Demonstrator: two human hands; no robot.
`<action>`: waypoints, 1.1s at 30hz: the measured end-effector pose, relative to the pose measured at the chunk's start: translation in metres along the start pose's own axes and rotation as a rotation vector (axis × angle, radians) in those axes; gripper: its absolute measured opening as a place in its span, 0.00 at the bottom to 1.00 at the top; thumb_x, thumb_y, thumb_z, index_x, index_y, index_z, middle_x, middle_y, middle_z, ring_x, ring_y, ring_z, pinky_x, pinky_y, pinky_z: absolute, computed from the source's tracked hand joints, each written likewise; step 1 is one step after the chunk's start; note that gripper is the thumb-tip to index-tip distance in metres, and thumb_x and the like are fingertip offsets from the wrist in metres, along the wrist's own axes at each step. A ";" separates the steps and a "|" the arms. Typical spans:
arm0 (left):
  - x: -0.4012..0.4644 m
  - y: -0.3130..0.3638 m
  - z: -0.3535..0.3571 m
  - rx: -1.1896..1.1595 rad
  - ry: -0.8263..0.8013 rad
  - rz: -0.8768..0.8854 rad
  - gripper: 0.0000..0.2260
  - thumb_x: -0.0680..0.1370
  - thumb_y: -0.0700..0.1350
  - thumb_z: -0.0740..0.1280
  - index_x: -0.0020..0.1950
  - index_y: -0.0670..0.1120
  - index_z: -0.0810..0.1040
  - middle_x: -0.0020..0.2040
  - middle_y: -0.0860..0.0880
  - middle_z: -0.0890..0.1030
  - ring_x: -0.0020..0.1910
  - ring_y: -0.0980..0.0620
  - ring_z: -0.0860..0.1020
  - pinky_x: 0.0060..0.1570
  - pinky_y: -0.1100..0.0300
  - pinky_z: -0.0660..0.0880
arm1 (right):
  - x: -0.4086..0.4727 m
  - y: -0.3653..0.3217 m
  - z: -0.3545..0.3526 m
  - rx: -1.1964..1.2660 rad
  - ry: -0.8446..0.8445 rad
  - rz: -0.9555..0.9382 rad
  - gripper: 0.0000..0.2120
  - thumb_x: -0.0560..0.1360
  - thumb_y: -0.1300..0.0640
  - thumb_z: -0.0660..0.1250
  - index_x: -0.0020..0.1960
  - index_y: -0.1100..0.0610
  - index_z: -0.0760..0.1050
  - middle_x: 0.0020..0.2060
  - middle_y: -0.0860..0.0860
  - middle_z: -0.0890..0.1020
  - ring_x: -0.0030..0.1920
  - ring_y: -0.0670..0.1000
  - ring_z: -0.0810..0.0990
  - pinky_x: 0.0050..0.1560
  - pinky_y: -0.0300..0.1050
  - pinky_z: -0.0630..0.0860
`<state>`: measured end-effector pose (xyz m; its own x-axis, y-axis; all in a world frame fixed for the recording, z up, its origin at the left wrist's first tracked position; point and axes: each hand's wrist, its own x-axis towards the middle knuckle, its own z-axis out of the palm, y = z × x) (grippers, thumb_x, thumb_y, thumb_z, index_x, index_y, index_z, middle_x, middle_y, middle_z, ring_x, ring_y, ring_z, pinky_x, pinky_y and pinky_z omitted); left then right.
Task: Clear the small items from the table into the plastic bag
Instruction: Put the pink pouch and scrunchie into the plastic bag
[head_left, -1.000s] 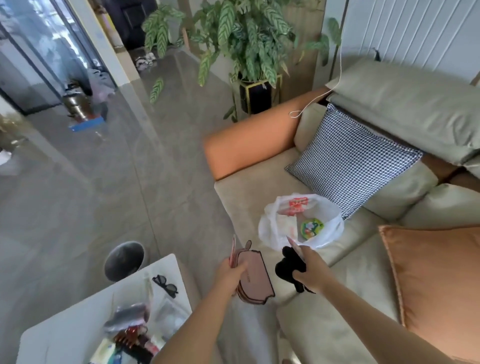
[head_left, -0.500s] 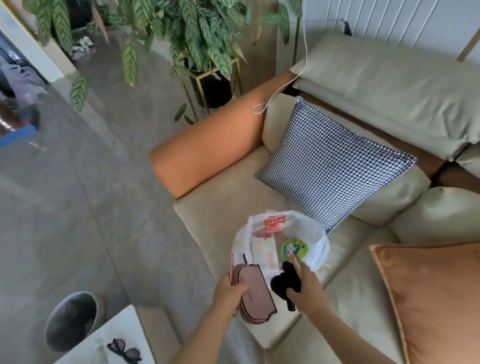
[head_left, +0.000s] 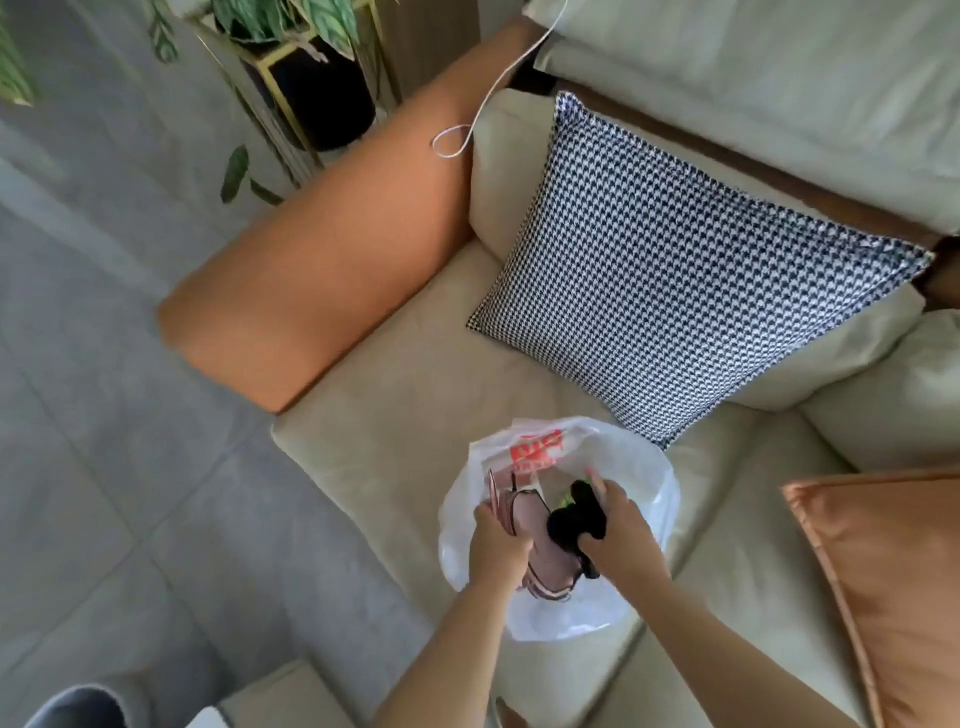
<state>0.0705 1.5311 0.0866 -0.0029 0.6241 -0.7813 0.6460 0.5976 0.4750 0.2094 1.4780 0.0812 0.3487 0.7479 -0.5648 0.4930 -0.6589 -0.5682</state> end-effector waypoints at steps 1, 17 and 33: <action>0.011 0.000 0.003 0.011 -0.012 0.004 0.26 0.76 0.39 0.63 0.71 0.44 0.57 0.52 0.44 0.76 0.50 0.41 0.79 0.42 0.51 0.78 | 0.011 0.001 0.007 -0.026 -0.004 -0.012 0.40 0.68 0.64 0.64 0.75 0.46 0.53 0.64 0.50 0.70 0.63 0.55 0.71 0.60 0.53 0.73; 0.067 -0.013 0.007 0.622 0.294 0.424 0.09 0.76 0.51 0.67 0.51 0.49 0.81 0.49 0.49 0.80 0.51 0.46 0.76 0.49 0.57 0.71 | 0.069 0.029 -0.009 -0.453 0.243 -0.099 0.19 0.75 0.59 0.64 0.66 0.57 0.72 0.66 0.53 0.74 0.71 0.55 0.65 0.66 0.54 0.65; 0.038 -0.009 -0.021 0.402 0.281 0.192 0.28 0.74 0.28 0.55 0.72 0.44 0.67 0.67 0.45 0.70 0.66 0.46 0.68 0.64 0.59 0.67 | 0.051 0.031 -0.041 -0.261 0.125 0.005 0.25 0.77 0.67 0.58 0.70 0.49 0.67 0.60 0.54 0.72 0.61 0.54 0.70 0.58 0.51 0.72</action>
<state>0.0483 1.5603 0.0608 -0.0250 0.8475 -0.5302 0.8966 0.2536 0.3630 0.2751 1.4992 0.0591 0.4387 0.7596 -0.4801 0.6741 -0.6315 -0.3831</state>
